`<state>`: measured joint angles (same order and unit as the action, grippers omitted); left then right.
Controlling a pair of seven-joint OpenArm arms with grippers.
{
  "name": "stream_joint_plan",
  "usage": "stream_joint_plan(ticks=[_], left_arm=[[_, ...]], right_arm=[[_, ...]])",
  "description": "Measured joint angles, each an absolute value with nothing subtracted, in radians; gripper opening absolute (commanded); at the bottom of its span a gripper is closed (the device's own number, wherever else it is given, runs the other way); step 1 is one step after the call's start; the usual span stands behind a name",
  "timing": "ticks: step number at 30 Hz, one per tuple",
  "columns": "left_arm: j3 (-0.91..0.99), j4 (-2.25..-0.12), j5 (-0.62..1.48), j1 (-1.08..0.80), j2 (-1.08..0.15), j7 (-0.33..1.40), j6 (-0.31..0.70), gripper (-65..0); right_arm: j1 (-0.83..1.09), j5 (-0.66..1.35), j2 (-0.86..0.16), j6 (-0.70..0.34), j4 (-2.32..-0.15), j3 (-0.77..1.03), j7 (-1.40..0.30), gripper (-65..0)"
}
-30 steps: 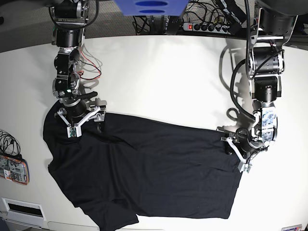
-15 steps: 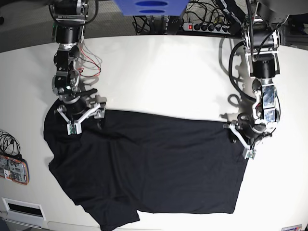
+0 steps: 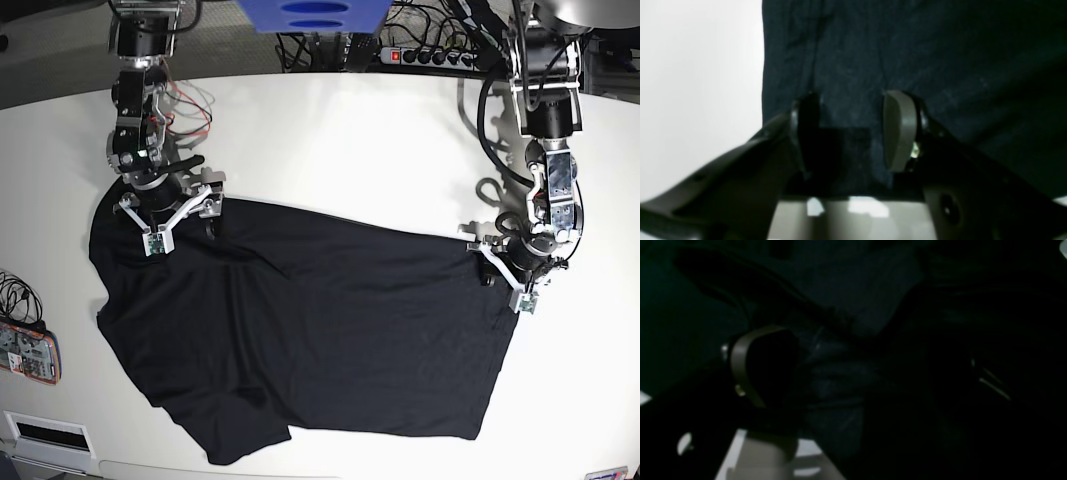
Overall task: Fold the T-shirt properly
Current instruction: 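Drag the held shirt edge back toward the robot with both grippers, then pull the shirt edge further toward the robot, stretching the shirt flat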
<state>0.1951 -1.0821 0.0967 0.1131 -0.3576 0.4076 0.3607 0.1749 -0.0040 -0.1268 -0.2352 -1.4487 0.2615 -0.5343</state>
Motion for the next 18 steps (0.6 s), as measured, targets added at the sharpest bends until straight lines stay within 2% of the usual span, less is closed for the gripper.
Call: stream_joint_plan(ticks=[12, 18], left_arm=[[0.326, -1.427, 0.072, -0.165, -0.286, 0.518, 0.361, -36.5], [0.345, -1.614, 0.031, -0.345, -0.236, 0.541, 0.34, -36.5]], right_arm=[[0.267, 0.001, -0.13, -0.234, -1.483, 0.264, -0.463, -2.9], [0.311, -0.012, -0.125, -0.235, -1.57, 0.262, -0.537, -2.9]])
